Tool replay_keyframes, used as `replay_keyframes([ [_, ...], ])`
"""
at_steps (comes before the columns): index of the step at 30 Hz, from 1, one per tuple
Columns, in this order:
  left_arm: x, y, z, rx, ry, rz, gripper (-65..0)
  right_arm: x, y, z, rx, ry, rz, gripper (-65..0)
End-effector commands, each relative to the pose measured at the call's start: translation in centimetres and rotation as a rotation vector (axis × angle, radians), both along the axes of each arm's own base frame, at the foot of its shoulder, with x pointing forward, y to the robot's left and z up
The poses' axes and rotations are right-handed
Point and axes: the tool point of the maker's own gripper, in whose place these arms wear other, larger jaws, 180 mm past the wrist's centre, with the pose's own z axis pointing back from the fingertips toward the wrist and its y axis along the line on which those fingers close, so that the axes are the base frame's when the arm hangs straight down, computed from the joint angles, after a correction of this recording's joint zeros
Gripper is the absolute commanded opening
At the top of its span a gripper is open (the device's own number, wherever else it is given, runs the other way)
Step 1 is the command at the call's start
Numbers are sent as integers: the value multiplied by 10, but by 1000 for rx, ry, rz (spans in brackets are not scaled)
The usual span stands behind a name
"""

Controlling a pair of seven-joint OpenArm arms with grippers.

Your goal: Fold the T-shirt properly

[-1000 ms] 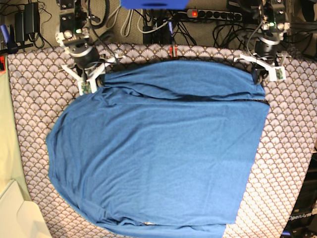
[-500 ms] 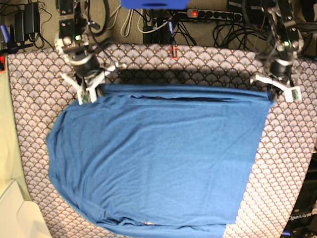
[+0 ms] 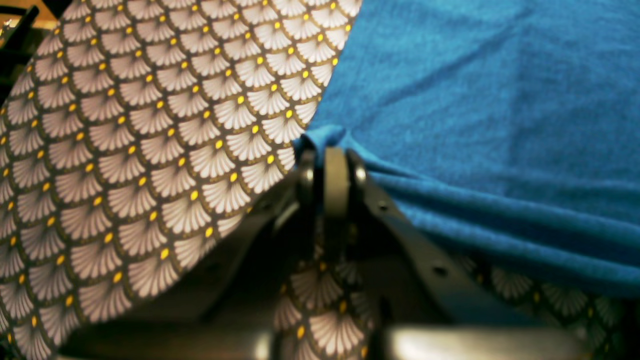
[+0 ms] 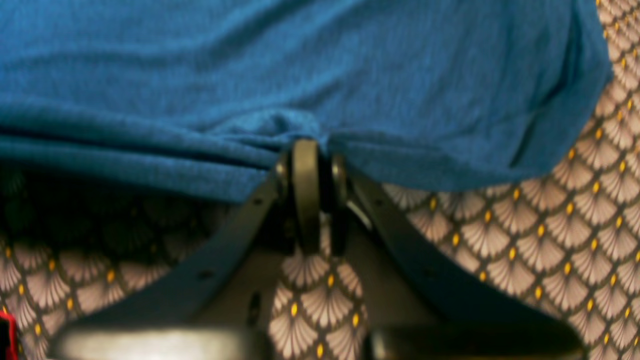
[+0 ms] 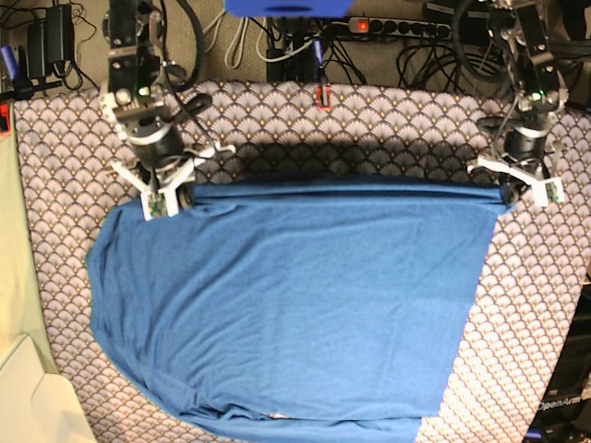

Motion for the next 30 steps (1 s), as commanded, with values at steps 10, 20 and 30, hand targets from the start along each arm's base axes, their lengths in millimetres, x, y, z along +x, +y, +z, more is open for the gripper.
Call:
replay_keyframes([
  [10, 31, 3, 29, 122, -77, 4, -646, 24, 0, 13, -1, -64, 7, -650],
  [20, 36, 5, 33, 132, -89, 7, -646, 40, 2, 9, -23, -62, 40, -650],
  [30, 33, 9, 18, 119, -49, 15, -646, 55, 9, 0, -35, -43, 75, -650],
])
